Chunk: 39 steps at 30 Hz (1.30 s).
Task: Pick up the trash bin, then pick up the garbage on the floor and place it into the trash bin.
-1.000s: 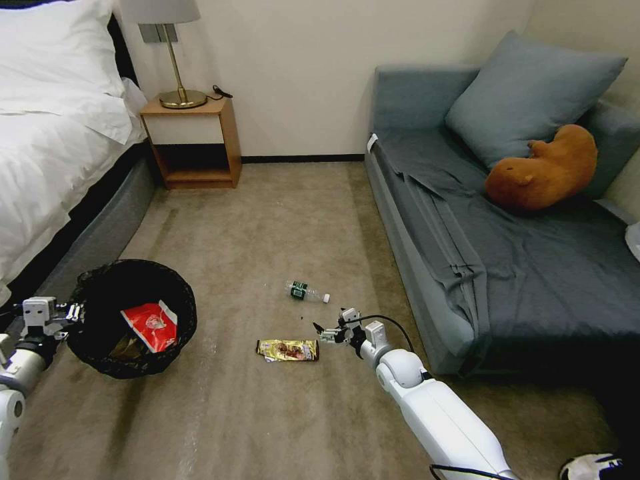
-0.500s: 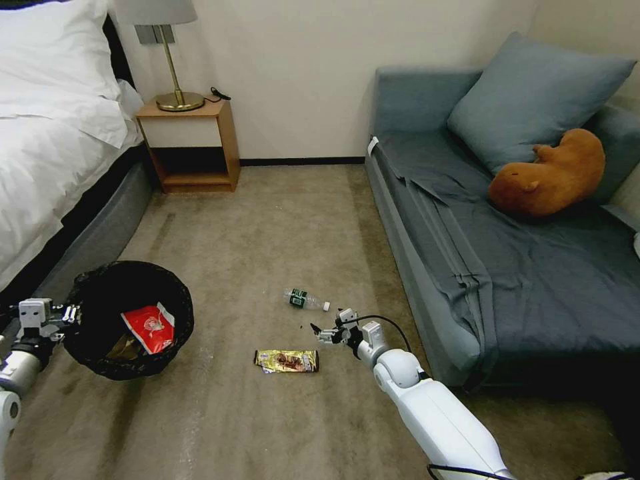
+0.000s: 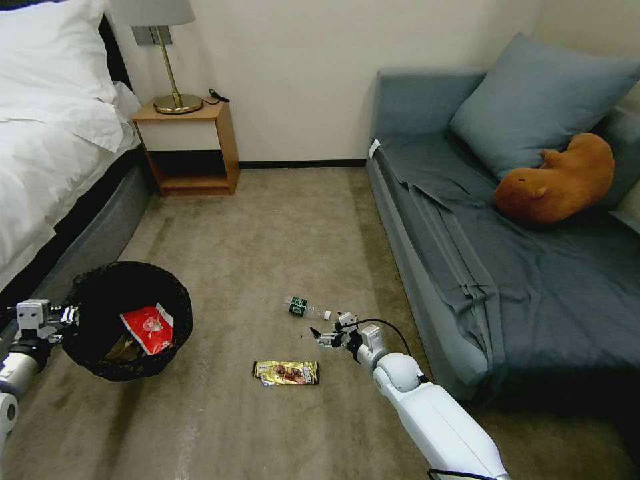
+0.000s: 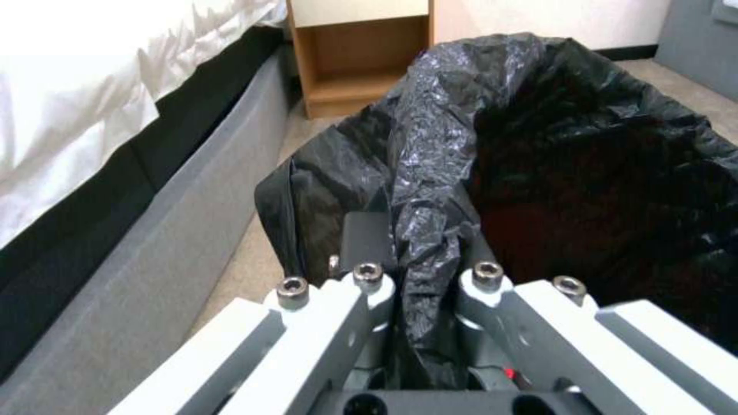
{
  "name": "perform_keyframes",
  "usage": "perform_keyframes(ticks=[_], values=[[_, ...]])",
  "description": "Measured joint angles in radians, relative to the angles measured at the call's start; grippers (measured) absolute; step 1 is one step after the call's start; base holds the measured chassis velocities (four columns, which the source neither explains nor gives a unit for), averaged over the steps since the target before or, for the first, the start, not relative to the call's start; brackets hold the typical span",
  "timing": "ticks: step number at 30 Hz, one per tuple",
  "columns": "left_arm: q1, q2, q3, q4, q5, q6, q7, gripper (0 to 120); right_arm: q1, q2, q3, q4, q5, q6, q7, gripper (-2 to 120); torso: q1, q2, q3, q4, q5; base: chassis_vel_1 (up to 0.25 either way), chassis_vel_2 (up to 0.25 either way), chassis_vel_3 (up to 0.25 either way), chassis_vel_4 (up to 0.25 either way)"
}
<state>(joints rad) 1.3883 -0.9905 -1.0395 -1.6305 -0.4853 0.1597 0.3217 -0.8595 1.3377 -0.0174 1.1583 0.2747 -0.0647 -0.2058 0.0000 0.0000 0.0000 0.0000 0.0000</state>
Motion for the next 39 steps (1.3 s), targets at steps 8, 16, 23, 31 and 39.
perform_keyframes(ticks=[8, 16, 23, 31, 39], values=[[0.004, -0.001, -0.001, 0.0, -0.004, -0.003, -0.001, 4, -0.016, 0.001, 0.008, 0.002, -0.005, 0.0, 0.0, 100, 0.0, 0.0, 0.0, 0.0, -0.0001, -0.065, 0.056, 0.05, -0.063], [0.006, -0.003, -0.004, 0.002, -0.005, -0.007, -0.001, 4, -0.02, 0.0, 0.007, 0.001, -0.007, -0.002, 0.0, 100, 0.0, 0.0, 0.0, 0.0, 0.0, -0.043, 0.043, 0.049, -0.049], [0.006, 0.0, -0.008, 0.01, -0.008, -0.008, 0.001, 4, -0.012, 0.002, -0.001, -0.008, -0.007, -0.003, 0.0, 100, 0.0, 0.0, 0.0, 0.0, 0.0, -0.047, 0.048, 0.046, -0.055], [-0.01, 0.009, -0.006, 0.018, -0.01, -0.008, 0.001, 4, 0.0, 0.004, -0.008, -0.022, -0.007, -0.004, 0.0, 100, 0.0, 0.0, 0.0, 0.0, 0.0, -0.05, 0.075, 0.053, -0.066], [-0.021, 0.012, 0.001, 0.028, -0.011, -0.008, 0.001, 4, 0.008, 0.006, -0.023, -0.038, -0.011, -0.004, -0.001, 100, 0.0, 0.0, 0.0, -0.0001, -0.0001, -0.072, 0.056, 0.053, -0.056]])
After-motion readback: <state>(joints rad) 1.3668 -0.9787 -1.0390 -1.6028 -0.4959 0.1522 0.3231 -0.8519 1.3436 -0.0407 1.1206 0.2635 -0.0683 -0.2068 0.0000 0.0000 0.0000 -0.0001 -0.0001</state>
